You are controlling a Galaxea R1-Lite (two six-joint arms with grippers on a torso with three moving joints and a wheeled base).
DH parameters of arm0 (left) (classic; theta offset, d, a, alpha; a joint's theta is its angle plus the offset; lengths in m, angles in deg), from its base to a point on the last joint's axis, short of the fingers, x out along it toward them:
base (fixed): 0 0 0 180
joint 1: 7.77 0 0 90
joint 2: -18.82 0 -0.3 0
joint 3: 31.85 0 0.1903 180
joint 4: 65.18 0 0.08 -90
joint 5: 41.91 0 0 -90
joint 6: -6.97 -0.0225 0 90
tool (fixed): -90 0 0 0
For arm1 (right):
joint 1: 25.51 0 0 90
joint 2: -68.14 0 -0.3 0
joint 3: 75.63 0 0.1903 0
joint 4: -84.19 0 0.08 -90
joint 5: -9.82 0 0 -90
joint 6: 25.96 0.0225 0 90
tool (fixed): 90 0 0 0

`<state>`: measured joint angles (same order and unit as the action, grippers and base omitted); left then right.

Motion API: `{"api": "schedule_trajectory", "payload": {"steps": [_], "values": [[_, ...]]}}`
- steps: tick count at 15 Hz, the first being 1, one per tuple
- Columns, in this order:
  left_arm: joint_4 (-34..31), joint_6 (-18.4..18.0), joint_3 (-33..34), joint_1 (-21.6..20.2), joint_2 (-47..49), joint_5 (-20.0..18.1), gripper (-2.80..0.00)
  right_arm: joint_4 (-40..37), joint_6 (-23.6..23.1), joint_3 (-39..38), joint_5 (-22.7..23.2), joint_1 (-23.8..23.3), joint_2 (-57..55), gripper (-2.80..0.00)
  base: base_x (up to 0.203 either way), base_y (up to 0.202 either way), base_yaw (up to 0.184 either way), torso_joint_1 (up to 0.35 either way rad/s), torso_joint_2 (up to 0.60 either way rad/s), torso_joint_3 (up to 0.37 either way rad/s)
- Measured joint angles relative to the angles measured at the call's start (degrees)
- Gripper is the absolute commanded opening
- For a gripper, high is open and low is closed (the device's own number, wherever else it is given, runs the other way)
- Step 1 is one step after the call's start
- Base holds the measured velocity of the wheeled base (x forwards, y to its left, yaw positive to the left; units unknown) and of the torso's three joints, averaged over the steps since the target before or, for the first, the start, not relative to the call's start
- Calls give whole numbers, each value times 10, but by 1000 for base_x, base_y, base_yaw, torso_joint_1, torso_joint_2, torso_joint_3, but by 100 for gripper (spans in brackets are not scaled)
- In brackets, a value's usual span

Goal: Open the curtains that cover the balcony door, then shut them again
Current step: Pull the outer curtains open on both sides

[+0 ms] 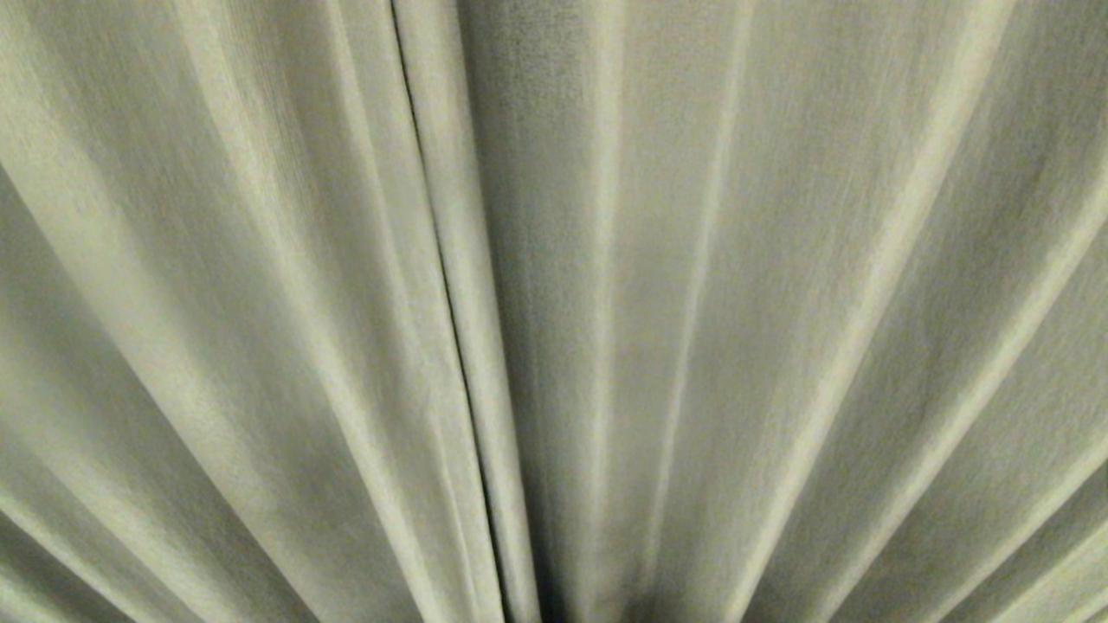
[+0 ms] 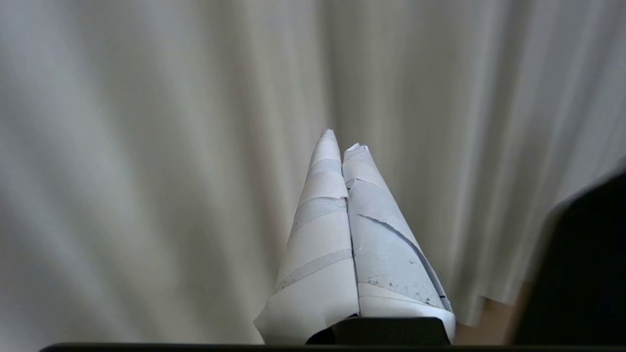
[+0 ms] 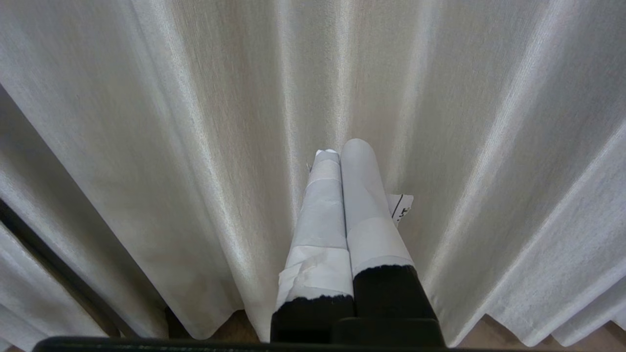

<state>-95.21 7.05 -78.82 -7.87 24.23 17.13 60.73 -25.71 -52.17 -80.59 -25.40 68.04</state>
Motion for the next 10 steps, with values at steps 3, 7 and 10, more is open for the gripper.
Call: {"api": "schedule_trajectory", "payload": {"steps": [3,7,10], "values": [[67,4,-45,-1,98,-56,0,0,0,0,0,0,0,-280,0,0,0,0,0,0],[127,5,-126,1,229,-83,0,0,0,0,0,0,0,-280,0,0,0,0,0,0],[128,5,-183,9,299,-85,0,0,0,0,0,0,0,-280,0,0,0,0,0,0]]}}
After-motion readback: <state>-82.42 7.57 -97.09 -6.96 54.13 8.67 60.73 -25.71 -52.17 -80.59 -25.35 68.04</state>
